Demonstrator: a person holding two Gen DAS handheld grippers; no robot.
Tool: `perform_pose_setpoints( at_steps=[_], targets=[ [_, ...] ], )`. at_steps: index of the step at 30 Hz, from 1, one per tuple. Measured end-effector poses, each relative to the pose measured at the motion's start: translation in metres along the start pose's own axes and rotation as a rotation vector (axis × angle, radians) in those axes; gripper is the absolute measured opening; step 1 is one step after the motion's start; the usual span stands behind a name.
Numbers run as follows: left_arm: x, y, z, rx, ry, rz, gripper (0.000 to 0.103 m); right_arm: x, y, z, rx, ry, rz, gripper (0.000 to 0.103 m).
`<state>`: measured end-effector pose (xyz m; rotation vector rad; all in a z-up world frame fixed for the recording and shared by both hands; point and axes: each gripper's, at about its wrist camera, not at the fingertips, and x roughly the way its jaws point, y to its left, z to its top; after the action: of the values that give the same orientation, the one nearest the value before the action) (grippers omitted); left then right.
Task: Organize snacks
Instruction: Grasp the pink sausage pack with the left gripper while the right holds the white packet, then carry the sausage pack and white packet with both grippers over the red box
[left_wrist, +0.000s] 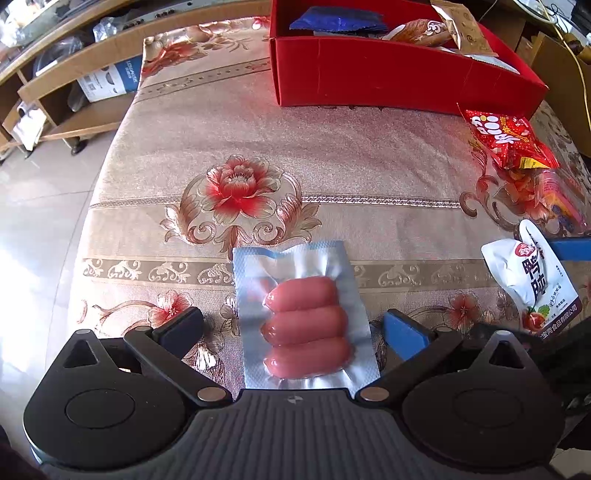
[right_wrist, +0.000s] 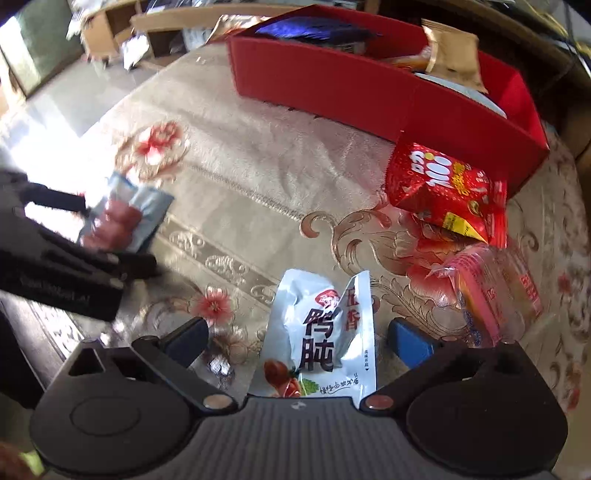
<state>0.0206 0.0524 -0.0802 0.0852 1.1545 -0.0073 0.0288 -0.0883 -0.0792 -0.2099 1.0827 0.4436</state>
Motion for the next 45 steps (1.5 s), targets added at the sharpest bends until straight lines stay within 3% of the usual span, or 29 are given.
perform_pose_setpoints(
  at_steps=[1, 2, 3, 5, 8, 11, 20, 33, 45],
  targets=[
    [0.0, 0.0, -0.001, 0.001, -0.006, 0.001, 0.103, -0.004, -0.001, -0.001, -0.008, -0.004, -0.023, 0.092],
    [-0.001, -0.001, -0.002, 0.008, -0.013, -0.001, 0.102, -0.006, 0.001, -0.002, -0.028, -0.013, -0.051, 0.079],
    [-0.003, -0.001, -0.004, 0.014, -0.019, -0.01, 0.096, -0.01, 0.001, -0.003, -0.033, -0.02, -0.042, 0.066],
    [-0.009, -0.006, -0.005, 0.041, -0.031, -0.021, 0.086, -0.013, 0.003, -0.003, -0.034, -0.021, -0.035, 0.053],
    [-0.014, -0.01, -0.006, 0.054, -0.038, -0.036, 0.076, -0.015, 0.008, -0.007, -0.06, -0.019, -0.058, 0.051],
    [-0.016, -0.008, -0.007, 0.039, -0.038, -0.057, 0.075, -0.025, 0.006, -0.01, -0.049, -0.04, -0.048, 0.051],
    [-0.038, -0.012, 0.006, 0.032, -0.11, -0.092, 0.075, -0.055, -0.008, 0.0, 0.016, -0.15, -0.041, 0.051],
    [-0.05, -0.031, 0.033, 0.084, -0.178, -0.087, 0.075, -0.068, -0.021, 0.025, 0.042, -0.215, -0.064, 0.051],
    [-0.056, -0.046, 0.078, 0.125, -0.26, -0.073, 0.075, -0.075, -0.042, 0.06, 0.062, -0.27, -0.095, 0.051]
  ],
)
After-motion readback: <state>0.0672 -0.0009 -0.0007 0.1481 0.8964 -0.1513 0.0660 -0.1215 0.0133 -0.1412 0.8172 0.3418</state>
